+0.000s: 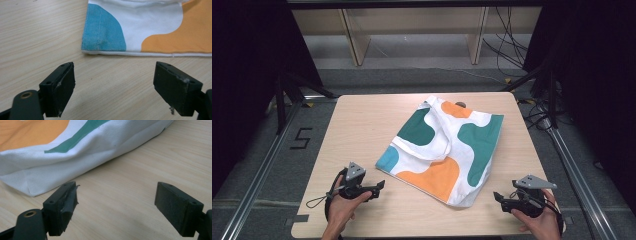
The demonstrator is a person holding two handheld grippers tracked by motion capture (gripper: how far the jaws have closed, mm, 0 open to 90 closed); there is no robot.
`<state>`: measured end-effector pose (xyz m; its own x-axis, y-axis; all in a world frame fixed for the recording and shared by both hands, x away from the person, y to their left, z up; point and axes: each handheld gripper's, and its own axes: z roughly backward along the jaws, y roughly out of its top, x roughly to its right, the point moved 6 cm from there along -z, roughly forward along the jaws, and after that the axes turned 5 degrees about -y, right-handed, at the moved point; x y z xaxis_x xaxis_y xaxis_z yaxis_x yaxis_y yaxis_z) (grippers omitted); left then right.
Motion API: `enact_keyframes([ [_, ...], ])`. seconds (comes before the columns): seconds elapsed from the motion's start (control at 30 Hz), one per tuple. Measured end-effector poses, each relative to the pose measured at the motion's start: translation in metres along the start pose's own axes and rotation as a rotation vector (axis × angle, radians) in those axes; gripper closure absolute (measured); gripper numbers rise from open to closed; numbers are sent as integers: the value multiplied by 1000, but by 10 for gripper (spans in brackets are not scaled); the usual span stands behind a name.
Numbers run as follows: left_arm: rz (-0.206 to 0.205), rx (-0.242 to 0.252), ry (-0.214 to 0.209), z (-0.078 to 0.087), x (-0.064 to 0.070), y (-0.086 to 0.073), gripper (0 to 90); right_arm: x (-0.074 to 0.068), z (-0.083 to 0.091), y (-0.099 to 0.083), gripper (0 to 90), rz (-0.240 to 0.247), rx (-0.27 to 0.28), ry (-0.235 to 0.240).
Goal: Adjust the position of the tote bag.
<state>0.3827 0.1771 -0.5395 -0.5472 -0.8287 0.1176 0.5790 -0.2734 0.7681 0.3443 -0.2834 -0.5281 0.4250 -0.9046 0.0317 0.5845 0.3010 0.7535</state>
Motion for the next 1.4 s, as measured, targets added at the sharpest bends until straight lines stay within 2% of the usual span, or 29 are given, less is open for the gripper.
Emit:
enact_keyframes([
  [0.1,6,7,-2,-2,1,0,179,0,0,0,197,-1,3,-4],
  [0.13,0,-1,20,-1,0,1,185,0,0,0,198,-5,2,-3],
  [0.17,-25,-23,11,0,-1,0,188,0,0,0,199,-7,-1,1],
  [0.2,-8,-6,15,-1,-1,1,189,-1,0,0,200,-14,-8,7],
  [0.23,-26,-24,8,-1,-3,0,189,-2,0,0,202,-12,-10,9],
  [0.3,-15,-6,13,-4,-3,3,193,-3,0,1,202,-9,-2,28],
  [0.33,-36,-28,0,-5,-5,2,197,-4,1,1,203,-14,-4,31],
  [0.37,-5,-10,-1,-8,-3,4,204,-6,1,1,203,-34,-10,25],
  [0.4,-27,-29,1,-7,-5,4,207,-1,0,2,204,17,5,-3],
  [0.43,-26,-28,-1,-9,-5,5,207,-3,0,1,205,7,-1,19],
  [0.47,-1,0,-1,-12,-4,7,212,-6,-1,1,206,-17,-12,42],
  [0.5,-1,0,-1,-12,-4,7,218,-6,-1,1,206,-17,-12,42],
  [0.53,-10,-12,-4,-12,-5,8,219,-4,-2,2,207,1,-1,13],
  [0.7,15,20,-27,-21,-11,18,241,-3,-6,1,211,5,-9,38],
  [0.73,15,20,-27,-21,-11,18,243,-4,-5,1,213,-17,-22,33],
  [0.8,18,25,-24,-26,-13,21,239,-4,-6,0,215,-5,-16,33],
  [0.83,-2,0,-27,-32,-18,23,235,-3,-6,1,219,26,-3,33],
  [0.9,15,10,-25,-36,-19,25,232,-5,-5,2,219,2,-15,40],
  [0.93,-12,0,-23,-42,-25,28,237,-8,-5,3,220,9,-16,42],
  [0.97,11,10,-32,-46,-24,31,238,-8,-6,3,221,19,-14,40],
  [1.03,-5,-3,-31,-51,-28,34,243,-10,-5,2,223,29,-25,44],
  [1.1,4,5,-31,-53,-28,35,258,-11,-6,2,224,28,-19,33],
  [1.13,-6,-17,-38,-56,-30,35,268,-10,-6,3,225,56,-7,41],
  [1.17,-6,-17,-38,-56,-30,35,278,-12,-5,3,227,40,-22,50],
  [1.2,17,-1,-41,-60,-29,35,278,-12,-5,3,227,40,-22,50],
  [1.23,27,-24,-50,-61,-30,34,300,-12,-6,2,227,60,-28,49],
  [1.27,32,-22,-54,-62,-30,34,301,-13,-5,2,227,39,-43,60],
  [1.3,5,-47,-60,-61,-32,33,316,-14,-5,2,227,34,-42,70],
  [1.4,-5,-57,-73,-62,-31,32,418,-14,-5,3,230,39,-37,60],
])
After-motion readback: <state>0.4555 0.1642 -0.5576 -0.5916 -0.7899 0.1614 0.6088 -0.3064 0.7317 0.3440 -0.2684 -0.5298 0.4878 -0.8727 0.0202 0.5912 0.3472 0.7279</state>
